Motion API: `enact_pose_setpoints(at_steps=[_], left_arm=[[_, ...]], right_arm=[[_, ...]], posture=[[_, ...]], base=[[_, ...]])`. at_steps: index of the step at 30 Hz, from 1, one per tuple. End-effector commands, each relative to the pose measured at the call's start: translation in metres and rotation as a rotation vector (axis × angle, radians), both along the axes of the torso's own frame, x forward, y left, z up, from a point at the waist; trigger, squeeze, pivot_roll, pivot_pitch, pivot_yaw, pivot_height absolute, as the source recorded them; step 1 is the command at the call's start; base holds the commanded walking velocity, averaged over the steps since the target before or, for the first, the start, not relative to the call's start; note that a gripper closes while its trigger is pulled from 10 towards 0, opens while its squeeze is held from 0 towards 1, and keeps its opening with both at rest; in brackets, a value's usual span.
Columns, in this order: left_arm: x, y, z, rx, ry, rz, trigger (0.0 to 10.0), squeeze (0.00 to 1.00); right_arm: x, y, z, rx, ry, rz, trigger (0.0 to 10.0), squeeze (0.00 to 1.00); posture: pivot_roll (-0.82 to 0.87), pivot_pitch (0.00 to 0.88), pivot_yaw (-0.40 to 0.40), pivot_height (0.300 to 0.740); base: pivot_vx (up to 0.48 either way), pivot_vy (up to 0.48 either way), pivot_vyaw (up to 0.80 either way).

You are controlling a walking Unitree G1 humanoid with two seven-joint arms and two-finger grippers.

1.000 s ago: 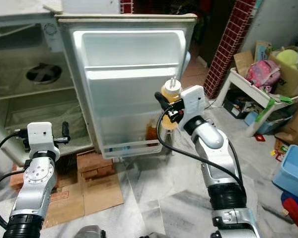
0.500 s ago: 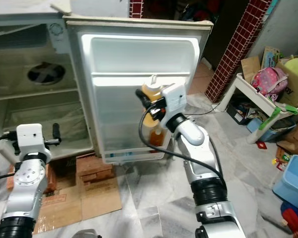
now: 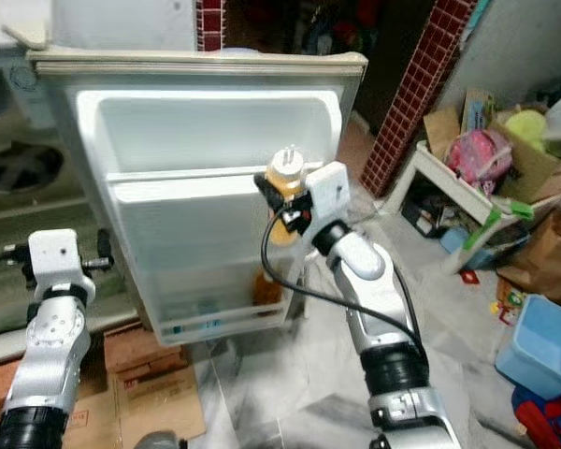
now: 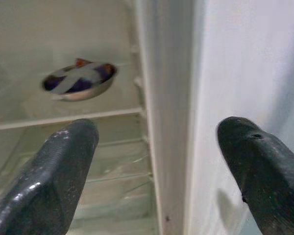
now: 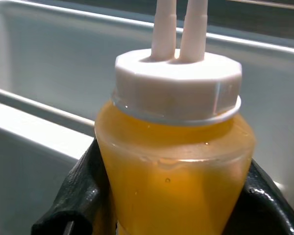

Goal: Restocking fridge

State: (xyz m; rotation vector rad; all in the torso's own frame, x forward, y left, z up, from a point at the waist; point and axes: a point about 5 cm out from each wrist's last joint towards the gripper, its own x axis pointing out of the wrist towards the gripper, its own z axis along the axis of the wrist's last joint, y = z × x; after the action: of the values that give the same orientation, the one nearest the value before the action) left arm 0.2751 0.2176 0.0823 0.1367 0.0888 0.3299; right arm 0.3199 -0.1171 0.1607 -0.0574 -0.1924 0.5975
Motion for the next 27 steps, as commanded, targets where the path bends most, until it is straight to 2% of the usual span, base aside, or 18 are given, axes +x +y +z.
enact_pose_setpoints(at_steps=[1, 5, 7, 10, 11, 18, 27], left_arm=[[0.002, -0.012, 0.0, -0.012, 0.005, -0.037, 10.0, 0.0], [-0.001, -0.01, -0.001, -0.009, 0.017, -0.017, 10.0, 0.0], [-0.005, -0.005, -0.002, 0.0, 0.029, 0.012, 10.0, 0.0], [-0.01, -0.004, -0.002, 0.0, 0.032, 0.01, 10.0, 0.0], [-0.017, -0.004, -0.004, 0.008, 0.043, 0.0, 10.0, 0.0], [-0.036, 0.001, -0.01, 0.028, 0.086, -0.004, 10.0, 0.0], [-0.041, 0.0, -0.009, 0.024, 0.101, -0.015, 10.0, 0.0]], right_arm=[[-0.001, -0.008, 0.003, 0.002, -0.005, -0.009, 10.0, 0.0], [-0.003, -0.006, 0.0, 0.019, 0.022, 0.02, 10.0, 0.0], [-0.01, 0.001, -0.005, 0.021, 0.065, 0.111, 10.0, 0.0], [-0.019, 0.009, -0.006, 0.012, 0.073, 0.204, 10.0, 0.0], [-0.023, 0.012, -0.008, 0.001, 0.062, 0.223, 10.0, 0.0], [-0.021, 0.017, -0.012, 0.029, 0.085, 0.197, 10.0, 0.0], [-0.016, 0.015, -0.011, 0.036, 0.088, 0.168, 10.0, 0.0]], posture=[[0.03, 0.0, -0.086, 0.74], [0.03, 0.0, -0.085, 0.74], [0.03, 0.0, -0.083, 0.74], [0.03, 0.0, -0.084, 0.74], [0.04, 0.0, -0.087, 0.74], [0.06, 0.0, -0.093, 0.74], [0.06, 0.0, -0.093, 0.74]], base=[[0.0, 0.0, 0.0], [0.0, 0.0, 0.0], [0.0, 0.0, 0.0], [0.0, 0.0, 0.0], [0.0, 0.0, 0.0], [0.0, 0.0, 0.64], [0.0, 0.0, 0.8]])
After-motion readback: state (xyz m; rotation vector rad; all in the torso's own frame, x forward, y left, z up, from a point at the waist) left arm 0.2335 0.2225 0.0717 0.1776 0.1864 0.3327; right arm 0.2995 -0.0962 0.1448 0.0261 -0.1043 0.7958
